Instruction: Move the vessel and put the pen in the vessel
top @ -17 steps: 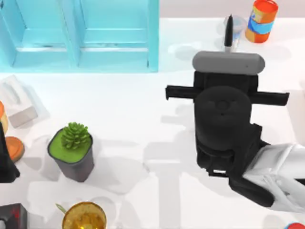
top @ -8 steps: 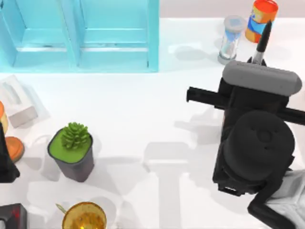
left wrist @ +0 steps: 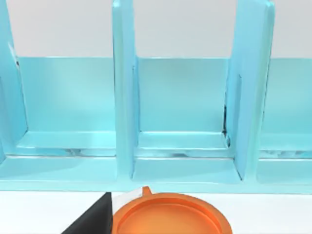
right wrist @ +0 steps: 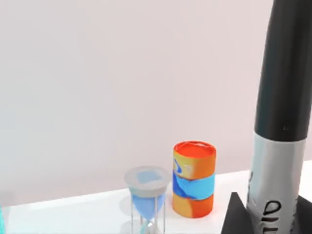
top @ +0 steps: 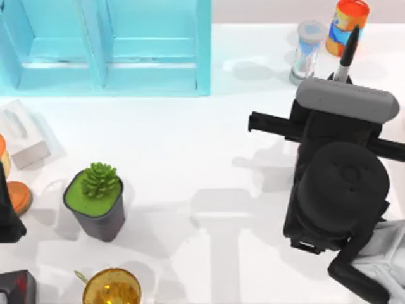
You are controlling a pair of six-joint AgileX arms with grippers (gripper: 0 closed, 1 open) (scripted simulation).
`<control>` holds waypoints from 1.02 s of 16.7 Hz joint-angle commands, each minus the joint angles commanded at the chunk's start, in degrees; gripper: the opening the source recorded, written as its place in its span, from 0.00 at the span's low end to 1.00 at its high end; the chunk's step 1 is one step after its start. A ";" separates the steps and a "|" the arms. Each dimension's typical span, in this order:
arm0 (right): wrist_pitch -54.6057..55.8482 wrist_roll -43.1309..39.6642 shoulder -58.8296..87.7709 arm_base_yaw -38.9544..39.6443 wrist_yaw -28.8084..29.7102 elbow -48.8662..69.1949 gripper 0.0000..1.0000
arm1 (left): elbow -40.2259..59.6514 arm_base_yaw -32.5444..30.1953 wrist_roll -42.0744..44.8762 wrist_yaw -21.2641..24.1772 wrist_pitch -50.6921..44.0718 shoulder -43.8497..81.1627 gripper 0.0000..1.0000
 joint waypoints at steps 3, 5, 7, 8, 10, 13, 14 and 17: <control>0.51 0.36 1.22 -1.49 -1.44 0.30 0.00 | 0.00 0.00 0.00 0.00 0.00 0.00 1.00; 0.85 0.60 2.04 -2.51 -2.37 0.50 0.00 | 0.00 0.00 0.00 0.00 0.00 0.00 1.00; 1.24 0.88 2.82 -3.44 -3.40 0.74 0.00 | 0.00 0.00 0.00 0.00 0.00 0.00 1.00; 1.43 1.02 3.20 -3.92 -3.89 0.86 0.00 | 0.00 0.00 0.00 0.00 0.00 0.00 1.00; 1.81 1.29 4.09 -4.98 -4.96 1.09 0.00 | 0.00 0.00 0.00 0.00 0.00 0.00 1.00; 1.99 1.41 4.45 -5.41 -5.41 1.19 0.00 | 0.00 0.00 0.00 0.00 0.00 0.00 1.00; 1.99 1.41 4.45 -5.41 -5.41 1.19 0.00 | 0.00 0.00 0.00 0.00 0.00 0.00 1.00; 1.99 1.41 4.45 -5.41 -5.41 1.19 0.15 | 0.00 0.00 0.00 0.00 0.00 0.00 1.00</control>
